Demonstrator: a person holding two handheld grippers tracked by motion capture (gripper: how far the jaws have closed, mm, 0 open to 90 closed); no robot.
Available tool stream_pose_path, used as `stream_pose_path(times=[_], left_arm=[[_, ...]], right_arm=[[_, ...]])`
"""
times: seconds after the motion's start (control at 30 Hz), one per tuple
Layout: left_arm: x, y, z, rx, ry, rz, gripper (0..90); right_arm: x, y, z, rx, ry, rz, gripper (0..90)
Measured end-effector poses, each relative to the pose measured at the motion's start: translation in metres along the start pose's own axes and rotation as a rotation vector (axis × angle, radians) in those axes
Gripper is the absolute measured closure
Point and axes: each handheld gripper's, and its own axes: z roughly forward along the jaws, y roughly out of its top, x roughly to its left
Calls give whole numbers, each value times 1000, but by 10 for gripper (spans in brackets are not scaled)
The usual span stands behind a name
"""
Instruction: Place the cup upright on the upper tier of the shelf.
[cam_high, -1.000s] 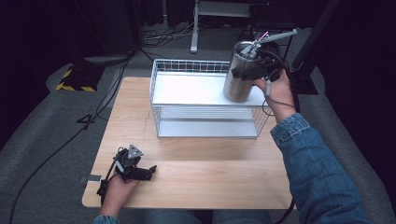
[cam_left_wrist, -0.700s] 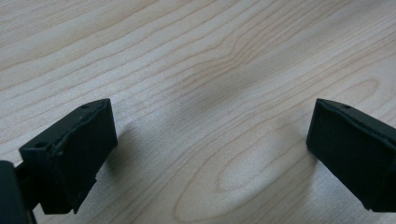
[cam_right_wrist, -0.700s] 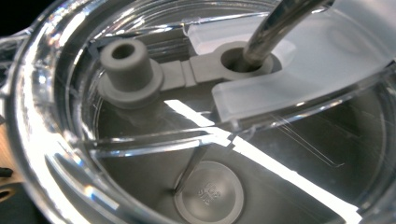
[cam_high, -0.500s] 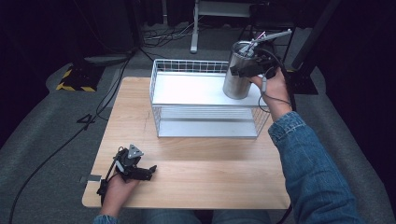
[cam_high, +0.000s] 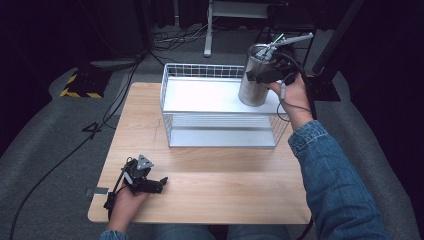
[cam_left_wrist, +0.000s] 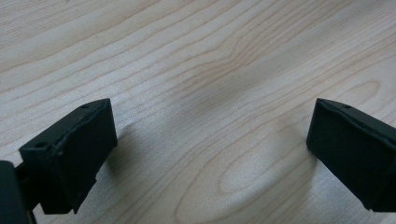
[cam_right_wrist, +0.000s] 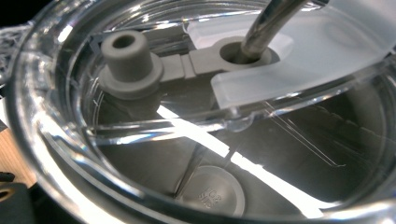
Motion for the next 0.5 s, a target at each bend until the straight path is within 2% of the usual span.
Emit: stream_pose_path(times=[0.17, 0.4, 0.5], left_arm=[[0, 0, 0, 0, 0, 0, 22], [0, 0, 0, -1, 0, 0, 22], [0, 0, 0, -3, -1, 2, 22]], right_arm=[[-1, -1, 0, -8, 4, -1, 33], [-3, -5, 0, -50, 25, -4, 0], [-3, -6, -5, -71, 29, -6, 0]])
